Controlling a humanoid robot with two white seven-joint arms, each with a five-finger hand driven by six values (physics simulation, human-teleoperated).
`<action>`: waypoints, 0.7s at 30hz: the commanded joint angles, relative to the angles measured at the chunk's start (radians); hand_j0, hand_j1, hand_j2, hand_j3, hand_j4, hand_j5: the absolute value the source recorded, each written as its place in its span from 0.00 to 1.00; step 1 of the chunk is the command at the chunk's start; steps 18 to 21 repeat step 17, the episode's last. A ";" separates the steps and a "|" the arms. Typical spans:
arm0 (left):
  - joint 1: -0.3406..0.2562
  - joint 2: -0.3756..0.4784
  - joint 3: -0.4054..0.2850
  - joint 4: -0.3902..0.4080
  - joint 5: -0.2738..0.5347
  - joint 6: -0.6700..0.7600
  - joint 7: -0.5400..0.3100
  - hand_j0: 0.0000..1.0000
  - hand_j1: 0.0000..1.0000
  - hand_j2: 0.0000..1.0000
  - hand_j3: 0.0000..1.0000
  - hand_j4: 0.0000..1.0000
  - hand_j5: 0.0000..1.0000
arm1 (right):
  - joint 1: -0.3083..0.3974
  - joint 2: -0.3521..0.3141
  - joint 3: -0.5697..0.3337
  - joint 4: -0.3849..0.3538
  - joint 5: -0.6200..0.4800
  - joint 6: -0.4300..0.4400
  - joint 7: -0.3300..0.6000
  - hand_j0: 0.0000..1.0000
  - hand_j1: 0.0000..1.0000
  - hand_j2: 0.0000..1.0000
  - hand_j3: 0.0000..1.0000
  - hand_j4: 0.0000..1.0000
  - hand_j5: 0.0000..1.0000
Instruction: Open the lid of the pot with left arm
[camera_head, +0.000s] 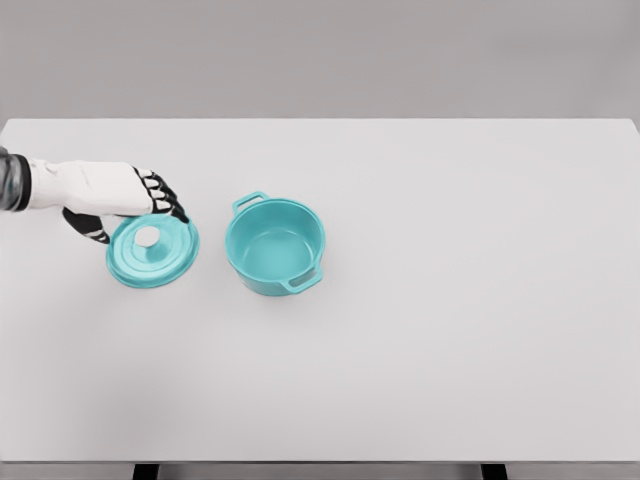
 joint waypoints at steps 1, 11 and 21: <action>0.000 -0.030 0.019 -0.007 0.020 0.002 0.003 1.00 1.00 1.00 1.00 1.00 1.00 | 0.000 0.000 0.000 0.000 0.000 0.000 0.000 1.00 1.00 1.00 1.00 1.00 1.00; 0.005 -0.107 0.180 0.355 0.205 0.002 -0.002 1.00 1.00 1.00 1.00 1.00 1.00 | 0.000 0.000 0.000 0.000 0.000 -0.001 0.000 1.00 1.00 1.00 1.00 1.00 1.00; 0.006 -0.139 0.177 0.369 0.169 0.002 -0.002 1.00 1.00 1.00 1.00 1.00 1.00 | 0.000 0.000 0.000 0.000 0.000 0.000 0.000 1.00 1.00 1.00 1.00 1.00 1.00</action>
